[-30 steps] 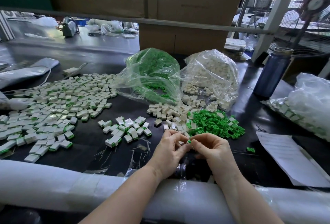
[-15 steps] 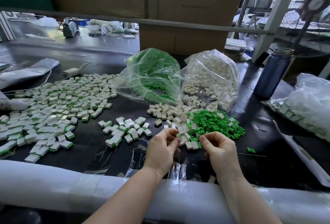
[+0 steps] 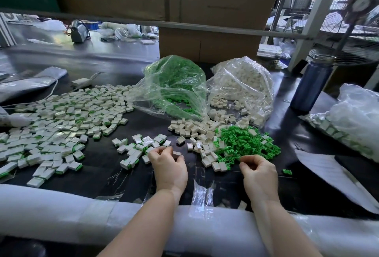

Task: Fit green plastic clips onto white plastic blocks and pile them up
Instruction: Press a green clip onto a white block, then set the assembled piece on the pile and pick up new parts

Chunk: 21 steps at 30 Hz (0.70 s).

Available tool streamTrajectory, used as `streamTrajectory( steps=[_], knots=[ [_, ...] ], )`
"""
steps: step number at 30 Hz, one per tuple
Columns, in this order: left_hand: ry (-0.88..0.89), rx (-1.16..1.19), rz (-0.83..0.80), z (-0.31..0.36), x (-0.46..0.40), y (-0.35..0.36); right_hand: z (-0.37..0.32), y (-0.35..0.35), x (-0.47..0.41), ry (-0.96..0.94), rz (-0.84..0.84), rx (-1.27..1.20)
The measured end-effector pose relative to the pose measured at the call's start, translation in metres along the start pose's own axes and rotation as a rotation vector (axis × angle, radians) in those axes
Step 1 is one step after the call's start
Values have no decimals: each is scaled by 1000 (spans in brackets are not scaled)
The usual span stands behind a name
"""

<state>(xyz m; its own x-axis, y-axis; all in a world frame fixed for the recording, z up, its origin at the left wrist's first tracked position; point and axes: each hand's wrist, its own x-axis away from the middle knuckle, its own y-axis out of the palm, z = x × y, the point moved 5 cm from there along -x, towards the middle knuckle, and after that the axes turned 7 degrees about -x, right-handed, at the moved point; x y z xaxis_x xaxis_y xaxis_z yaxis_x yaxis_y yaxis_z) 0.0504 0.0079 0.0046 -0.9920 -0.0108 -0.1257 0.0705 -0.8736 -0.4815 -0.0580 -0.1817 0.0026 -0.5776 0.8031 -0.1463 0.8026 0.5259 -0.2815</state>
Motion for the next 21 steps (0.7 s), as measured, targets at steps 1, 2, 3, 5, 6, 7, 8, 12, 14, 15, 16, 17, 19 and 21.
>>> streamTrajectory(
  steps=[1, 2, 3, 5, 6, 7, 8, 12, 14, 15, 16, 17, 19, 21],
  knots=[
    [-2, -20, -9, 1, 0, 0, 0, 1, 0, 5, -15, 21],
    [-1, -35, -17, 1, 0, 1, 0, 2, 0, 7, -28, 44],
    [2, -48, -21, 1, 1, 1, -1, 2, 0, 5, -40, 69],
    [25, -83, -13, 2, 1, 1, -1, 3, 0, -6, -65, 112],
    [56, -111, 1, 3, 2, 0, -1, 4, 0, -9, -76, 125],
    [106, -145, 20, 6, 3, -1, -2, 4, 1, -11, -87, 137],
    [172, -176, 32, 10, 5, -1, -2, 5, 1, -16, -101, 149],
    [444, -279, -65, 26, 18, 7, -6, 10, 4, -48, -159, 182],
    [513, -346, -156, 29, 22, 15, -8, 12, 6, -53, -172, 200],
    [524, -390, -196, 28, 24, 19, -8, 13, 6, -52, -175, 210],
    [519, -431, -230, 26, 24, 21, -8, 13, 7, -48, -176, 220],
    [505, -460, -258, 24, 23, 23, -8, 13, 7, -46, -176, 234],
    [485, -479, -289, 21, 23, 25, -8, 14, 8, -47, -176, 274],
    [486, -457, -283, 21, 23, 25, -9, 14, 8, -48, -170, 314]
  ],
)
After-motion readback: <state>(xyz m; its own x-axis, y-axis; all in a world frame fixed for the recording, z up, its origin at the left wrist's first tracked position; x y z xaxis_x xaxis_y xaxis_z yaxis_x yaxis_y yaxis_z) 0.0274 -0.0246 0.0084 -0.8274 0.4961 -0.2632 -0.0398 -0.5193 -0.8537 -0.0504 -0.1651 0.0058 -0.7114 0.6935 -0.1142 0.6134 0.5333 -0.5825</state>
